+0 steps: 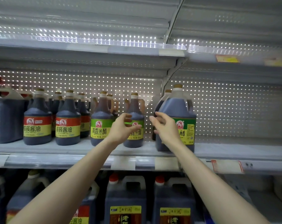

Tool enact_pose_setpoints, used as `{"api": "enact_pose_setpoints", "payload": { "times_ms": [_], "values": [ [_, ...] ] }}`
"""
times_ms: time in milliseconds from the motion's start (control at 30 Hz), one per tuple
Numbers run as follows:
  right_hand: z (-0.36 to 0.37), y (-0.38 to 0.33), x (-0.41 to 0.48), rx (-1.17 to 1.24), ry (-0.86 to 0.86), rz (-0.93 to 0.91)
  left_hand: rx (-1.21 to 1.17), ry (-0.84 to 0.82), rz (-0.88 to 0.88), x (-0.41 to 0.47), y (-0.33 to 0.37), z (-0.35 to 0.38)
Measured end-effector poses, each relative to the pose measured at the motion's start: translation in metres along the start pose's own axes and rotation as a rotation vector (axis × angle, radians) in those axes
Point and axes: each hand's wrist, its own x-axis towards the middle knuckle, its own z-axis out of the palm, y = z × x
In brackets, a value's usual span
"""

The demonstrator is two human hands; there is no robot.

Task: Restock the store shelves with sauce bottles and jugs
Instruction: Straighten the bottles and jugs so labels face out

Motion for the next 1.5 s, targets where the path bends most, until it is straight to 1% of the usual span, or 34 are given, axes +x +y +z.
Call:
{"api": "enact_pose_setpoints", "payload": {
  "times_ms": [167,333,533,633,733,933,1233,1500],
  "values": [
    [-0.037,0.0,-0.009,0.026,0.045,-0.035,-0.036,-0.019,0.016,-0.013,0.014,0.03],
    [-0.077,0.013,-0.016,0.033,0.105,-0.027,-0.062,-0.052,-0.012,-0.012,0.015,0.064],
    [-0.122,0.034,-0.017,-0.077,0.158,-0.039,-0.092,-0.118,-0.071,-0.007,0.013,0.098],
    [-0.129,0.047,-0.011,-0.111,0.102,-0.007,-0.113,-0.16,-0.089,0.001,0.012,0.107],
    [-0.128,0.054,-0.001,-0.037,0.02,0.061,-0.136,-0.208,-0.081,0.007,0.009,0.114],
    [-0.121,0.068,0.017,0.007,-0.115,0.086,-0.198,-0.26,-0.065,0.015,-0.003,0.119],
    [-0.116,0.077,0.019,-0.011,-0.105,0.098,-0.186,-0.3,-0.017,0.022,-0.011,0.12],
    [-0.12,0.078,0.022,-0.044,-0.13,0.099,-0.183,-0.304,-0.045,0.021,-0.009,0.119]
  ]
}}
